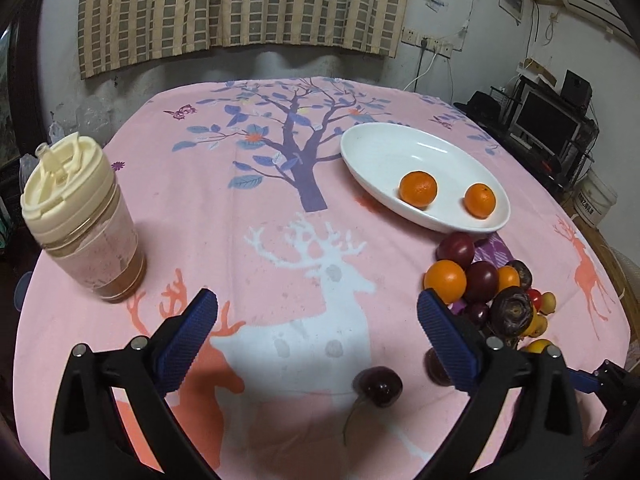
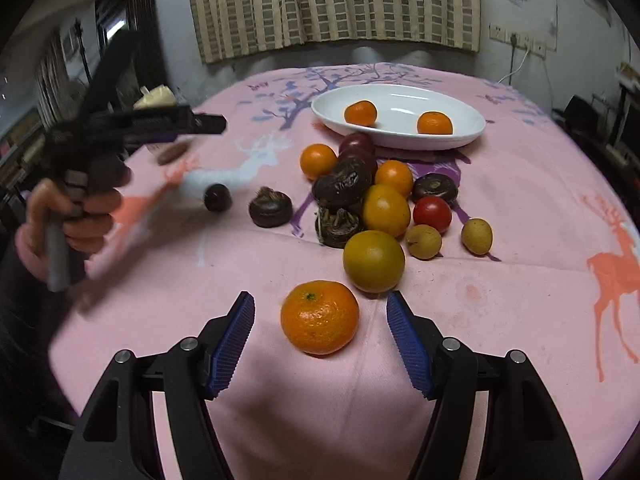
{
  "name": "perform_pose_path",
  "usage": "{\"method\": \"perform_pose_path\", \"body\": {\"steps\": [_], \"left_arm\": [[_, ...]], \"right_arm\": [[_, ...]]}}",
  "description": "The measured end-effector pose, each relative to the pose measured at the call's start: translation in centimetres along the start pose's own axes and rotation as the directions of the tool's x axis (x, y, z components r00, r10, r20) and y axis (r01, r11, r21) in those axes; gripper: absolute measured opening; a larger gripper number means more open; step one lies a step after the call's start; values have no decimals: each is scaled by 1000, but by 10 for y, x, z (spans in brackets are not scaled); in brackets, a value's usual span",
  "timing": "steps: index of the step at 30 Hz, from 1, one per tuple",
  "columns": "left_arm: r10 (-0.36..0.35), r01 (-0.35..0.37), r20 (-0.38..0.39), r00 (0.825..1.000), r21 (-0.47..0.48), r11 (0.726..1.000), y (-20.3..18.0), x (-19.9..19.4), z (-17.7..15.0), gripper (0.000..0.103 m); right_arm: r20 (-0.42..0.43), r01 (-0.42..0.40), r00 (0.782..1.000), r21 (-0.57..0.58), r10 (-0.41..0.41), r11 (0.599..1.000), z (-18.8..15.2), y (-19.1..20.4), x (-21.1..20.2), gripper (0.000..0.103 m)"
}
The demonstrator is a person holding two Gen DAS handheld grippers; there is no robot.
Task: Organize fruits
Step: 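Grasp a dark red cherry with the left tool while the right tool grasps a tangerine, then lower the cherry and tangerine onto the white plate and open both tools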
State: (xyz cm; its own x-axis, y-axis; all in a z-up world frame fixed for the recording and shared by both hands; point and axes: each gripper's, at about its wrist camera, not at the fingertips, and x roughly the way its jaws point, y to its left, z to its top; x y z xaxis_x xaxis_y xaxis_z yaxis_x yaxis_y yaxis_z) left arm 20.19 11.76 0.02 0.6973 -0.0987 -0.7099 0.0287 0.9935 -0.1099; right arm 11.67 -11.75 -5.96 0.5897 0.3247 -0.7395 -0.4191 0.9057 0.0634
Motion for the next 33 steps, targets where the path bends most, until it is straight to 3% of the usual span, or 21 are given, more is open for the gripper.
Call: {"method": "perform_pose_path", "body": {"steps": [2, 7, 12, 18, 20, 23, 30, 33], "left_arm": [[5, -5, 8, 1000, -3, 1000, 2, -4, -2, 98], [-10, 10, -6, 1000, -23, 1000, 7, -5, -4, 98], [-19, 19, -13, 1000, 7, 1000, 3, -7, -7, 98], [-141, 154, -88, 986, 156, 976, -19, -3, -25, 97], [-140, 160, -102, 985, 220, 962, -28, -2, -35, 78], [-127, 163, -156, 980, 253, 954, -33, 9, -47, 58], [-111, 152, -160, 981, 272, 950, -35, 17, -49, 52], [-103, 155, -191, 976, 285, 946, -38, 24, -52, 34]], "right_arm": [[-21, 16, 1000, 3, -16, 1000, 2, 0, 4, 68], [-72, 6, 997, 25, -4, 1000, -2, -3, 13, 55], [-54, -22, 998, 7, 22, 1000, -5, 0, 12, 43], [15, -83, 996, 48, 83, 995, -8, -11, -1, 43], [9, -95, 996, 65, 94, 993, -9, -14, -1, 43], [9, -108, 994, 85, 108, 990, -8, -18, -1, 43], [8, -115, 993, 82, 114, 990, -9, -17, 0, 43], [9, -116, 993, 81, 116, 990, -9, -17, -1, 43]]}}
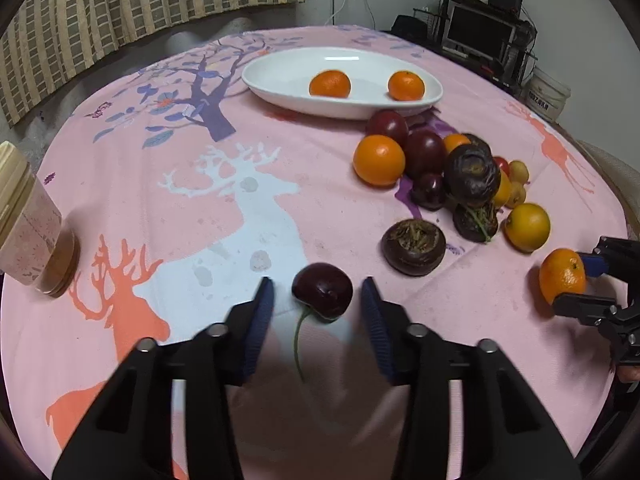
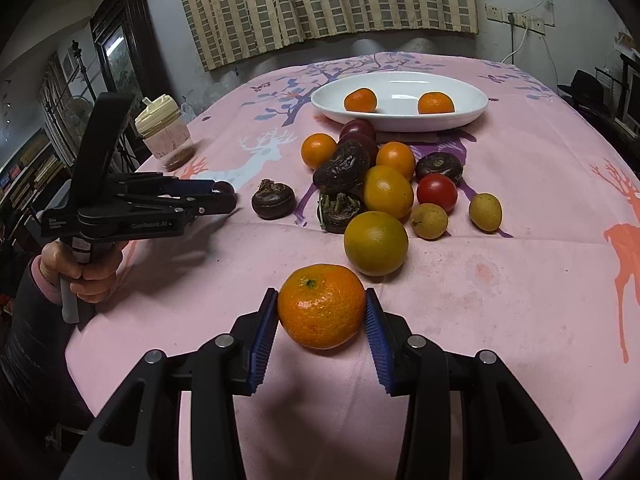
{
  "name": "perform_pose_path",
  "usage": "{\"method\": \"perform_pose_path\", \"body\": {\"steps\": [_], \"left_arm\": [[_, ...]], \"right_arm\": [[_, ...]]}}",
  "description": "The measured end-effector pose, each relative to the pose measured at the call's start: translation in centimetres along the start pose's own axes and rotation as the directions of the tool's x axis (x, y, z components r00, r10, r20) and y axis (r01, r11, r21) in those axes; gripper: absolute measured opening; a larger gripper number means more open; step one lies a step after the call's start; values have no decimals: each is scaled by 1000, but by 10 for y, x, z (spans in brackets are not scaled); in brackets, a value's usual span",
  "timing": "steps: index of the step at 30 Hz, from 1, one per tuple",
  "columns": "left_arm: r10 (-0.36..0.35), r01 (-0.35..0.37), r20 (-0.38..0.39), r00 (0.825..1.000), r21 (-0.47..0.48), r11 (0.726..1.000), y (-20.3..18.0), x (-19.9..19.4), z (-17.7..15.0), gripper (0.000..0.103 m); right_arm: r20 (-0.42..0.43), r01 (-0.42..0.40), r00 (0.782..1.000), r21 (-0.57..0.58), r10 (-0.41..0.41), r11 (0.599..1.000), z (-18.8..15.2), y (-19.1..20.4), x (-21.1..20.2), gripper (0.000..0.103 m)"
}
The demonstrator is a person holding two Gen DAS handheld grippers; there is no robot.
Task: Organize fruits
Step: 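Lower the cherry and tangerine onto the white plate and open both tools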
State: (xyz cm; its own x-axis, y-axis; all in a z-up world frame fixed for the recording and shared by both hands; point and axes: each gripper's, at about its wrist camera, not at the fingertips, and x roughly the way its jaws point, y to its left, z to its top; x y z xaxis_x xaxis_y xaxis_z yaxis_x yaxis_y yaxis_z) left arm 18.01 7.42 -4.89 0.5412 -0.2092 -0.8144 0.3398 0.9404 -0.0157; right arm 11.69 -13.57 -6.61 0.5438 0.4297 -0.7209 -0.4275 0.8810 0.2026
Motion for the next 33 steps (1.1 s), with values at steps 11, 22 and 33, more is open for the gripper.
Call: {"method": "perform_pose_path", "body": {"steps": [11, 22, 33], "left_arm": [[-79, 96, 144, 986, -111, 989, 16, -35, 34, 30], [-59, 97, 157, 986, -240, 966, 14, 30, 171, 30], [61, -38, 66, 996, -305, 952, 19, 82, 190, 75]], "right_arm": [[126, -58, 990, -16, 60, 998, 44, -17, -21, 43], [159, 96, 980, 144, -119, 985, 182, -117, 67, 43], [89, 119, 987, 134, -132, 984, 193, -131, 94, 62]]}}
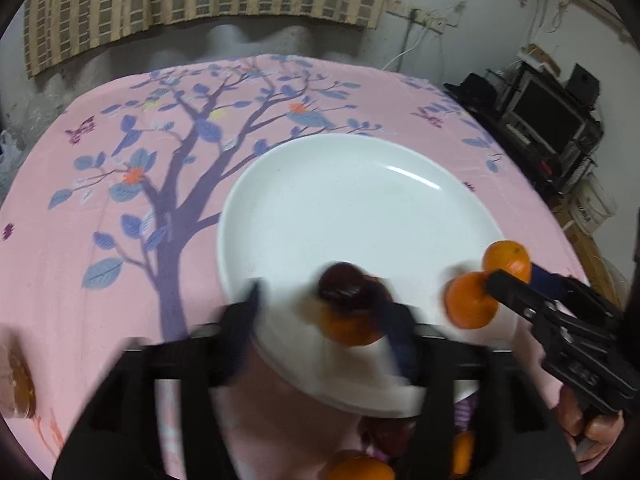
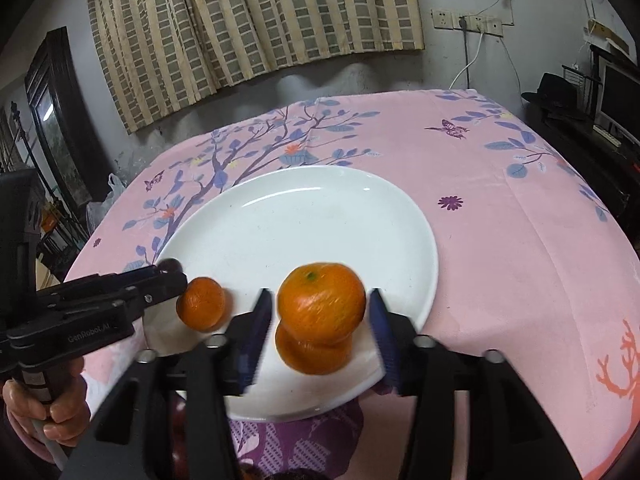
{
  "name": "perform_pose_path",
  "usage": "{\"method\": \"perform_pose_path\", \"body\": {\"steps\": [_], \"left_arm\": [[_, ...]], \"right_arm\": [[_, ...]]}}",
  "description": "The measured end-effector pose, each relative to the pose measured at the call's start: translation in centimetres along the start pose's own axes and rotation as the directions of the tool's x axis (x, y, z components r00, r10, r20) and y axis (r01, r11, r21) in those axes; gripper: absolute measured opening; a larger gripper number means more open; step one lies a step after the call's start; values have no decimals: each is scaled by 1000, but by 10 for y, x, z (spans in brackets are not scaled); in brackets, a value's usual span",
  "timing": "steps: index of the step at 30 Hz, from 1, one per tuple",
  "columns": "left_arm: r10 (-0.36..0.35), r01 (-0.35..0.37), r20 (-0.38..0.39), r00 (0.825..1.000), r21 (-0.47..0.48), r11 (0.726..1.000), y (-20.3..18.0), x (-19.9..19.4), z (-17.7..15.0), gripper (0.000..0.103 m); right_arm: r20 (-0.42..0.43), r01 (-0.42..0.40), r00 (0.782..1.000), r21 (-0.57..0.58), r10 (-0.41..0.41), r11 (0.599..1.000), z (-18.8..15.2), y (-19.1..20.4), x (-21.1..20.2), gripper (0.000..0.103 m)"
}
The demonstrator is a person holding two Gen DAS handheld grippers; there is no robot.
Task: Organize fruits
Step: 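Lower the cherry and tangerine onto the white plate and open both tools, then grasp the large yellow citrus with the right tool while the left tool grasps a dark mangosteen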
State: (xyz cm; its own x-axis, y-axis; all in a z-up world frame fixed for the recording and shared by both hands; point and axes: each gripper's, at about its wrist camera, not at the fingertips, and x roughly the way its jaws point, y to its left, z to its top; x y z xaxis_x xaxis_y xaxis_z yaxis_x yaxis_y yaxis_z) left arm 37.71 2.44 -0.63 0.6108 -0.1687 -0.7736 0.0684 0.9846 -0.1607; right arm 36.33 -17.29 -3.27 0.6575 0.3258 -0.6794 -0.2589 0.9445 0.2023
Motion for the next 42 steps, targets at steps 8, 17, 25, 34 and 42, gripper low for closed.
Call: {"method": "perform_pose_path", "body": {"steps": [8, 17, 25, 34, 42], "left_arm": [[16, -22, 135, 991, 42, 999, -12, -72, -17, 96], [43, -50, 62, 997, 116, 992, -4, -84, -84, 98], [91, -92, 19, 996, 68, 993, 34, -90, -127, 98], [56, -56, 16, 998, 13, 998, 47, -101, -132, 98], [62, -63, 27, 998, 58, 996, 39, -106, -135, 98]], "right_arm": [[83, -29, 996, -118, 39, 993, -28, 26, -55, 62], [107, -54, 991, -202, 77, 978, -100, 45, -116, 65], [-46, -81, 996, -250, 71, 965, -161, 75, -125, 65], [-172, -106, 982, -140, 81, 984, -164, 67, -99, 51], [-197, -126, 975, -127, 100, 984, -162, 68, -92, 37]]}}
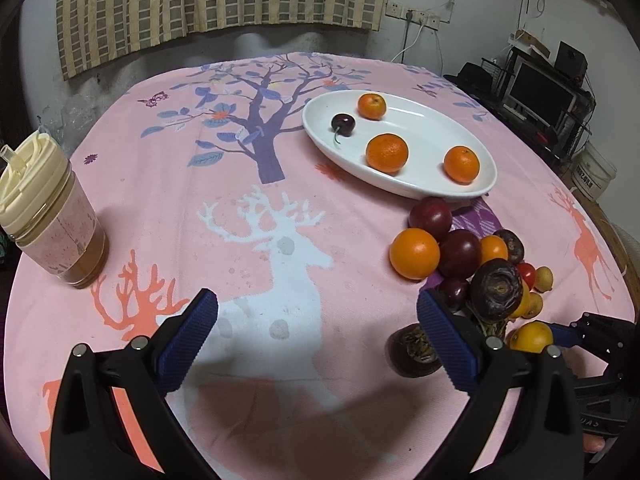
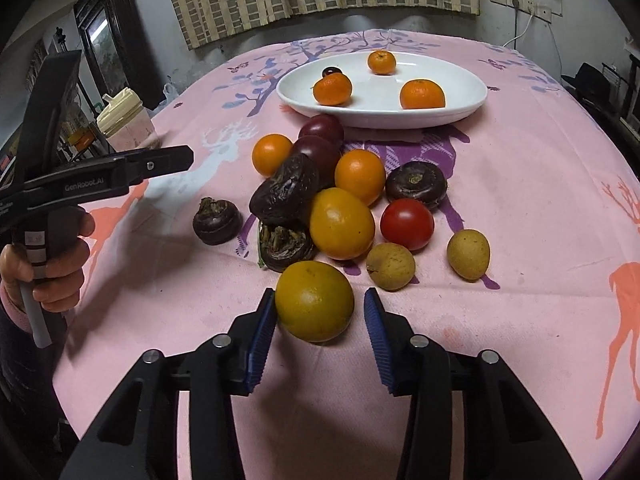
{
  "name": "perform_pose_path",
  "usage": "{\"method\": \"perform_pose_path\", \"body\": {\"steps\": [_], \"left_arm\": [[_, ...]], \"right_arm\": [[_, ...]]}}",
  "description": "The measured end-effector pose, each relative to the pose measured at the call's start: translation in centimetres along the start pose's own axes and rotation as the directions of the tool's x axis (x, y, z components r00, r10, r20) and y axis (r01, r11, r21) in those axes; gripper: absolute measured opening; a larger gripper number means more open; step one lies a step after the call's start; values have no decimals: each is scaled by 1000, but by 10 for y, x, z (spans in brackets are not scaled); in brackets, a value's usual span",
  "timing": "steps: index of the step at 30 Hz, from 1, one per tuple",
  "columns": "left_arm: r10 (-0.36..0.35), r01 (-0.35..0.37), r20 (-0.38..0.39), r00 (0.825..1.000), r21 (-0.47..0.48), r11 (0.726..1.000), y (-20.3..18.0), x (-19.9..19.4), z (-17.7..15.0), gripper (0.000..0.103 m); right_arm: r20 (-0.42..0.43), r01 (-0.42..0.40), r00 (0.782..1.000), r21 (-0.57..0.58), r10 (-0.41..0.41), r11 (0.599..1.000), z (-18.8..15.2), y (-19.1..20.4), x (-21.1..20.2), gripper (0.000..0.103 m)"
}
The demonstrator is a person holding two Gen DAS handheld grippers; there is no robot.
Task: Organize fruits
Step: 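Grasp the large yellow citrus with the right tool while the left tool grasps a dark mangosteen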
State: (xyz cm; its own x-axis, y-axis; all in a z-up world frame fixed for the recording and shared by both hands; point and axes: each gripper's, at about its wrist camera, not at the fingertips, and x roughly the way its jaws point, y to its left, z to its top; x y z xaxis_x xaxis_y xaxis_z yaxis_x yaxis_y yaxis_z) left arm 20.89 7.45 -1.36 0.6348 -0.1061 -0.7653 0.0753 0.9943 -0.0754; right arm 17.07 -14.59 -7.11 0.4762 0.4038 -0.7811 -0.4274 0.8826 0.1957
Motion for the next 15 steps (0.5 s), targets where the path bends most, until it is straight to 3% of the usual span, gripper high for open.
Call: {"method": "perform_pose_path", "body": {"steps": [4, 7, 9, 11, 15], "left_arm": [[-43, 44, -31, 999, 23, 999, -5, 3, -4, 98], [-138, 145, -81, 987, 91, 985, -19, 6, -12, 98], [-164, 177, -93, 982, 162, 971, -34, 5, -21, 90], [-161, 183, -111, 981, 225, 957, -48, 8, -29, 69], [-152, 182, -133, 979, 258, 949, -58, 17, -34, 55]], "right_arm": [[23, -67, 998, 67, 65, 996, -1, -13, -4, 37], [76, -104, 993, 114, 95, 988, -2, -22, -12, 37], [97, -114, 990, 135, 101, 984, -3, -26, -15, 37], [105, -113, 990, 145, 99, 983, -3, -28, -16, 37], [110, -123, 988, 141, 107, 982, -3, -28, -17, 37]]}}
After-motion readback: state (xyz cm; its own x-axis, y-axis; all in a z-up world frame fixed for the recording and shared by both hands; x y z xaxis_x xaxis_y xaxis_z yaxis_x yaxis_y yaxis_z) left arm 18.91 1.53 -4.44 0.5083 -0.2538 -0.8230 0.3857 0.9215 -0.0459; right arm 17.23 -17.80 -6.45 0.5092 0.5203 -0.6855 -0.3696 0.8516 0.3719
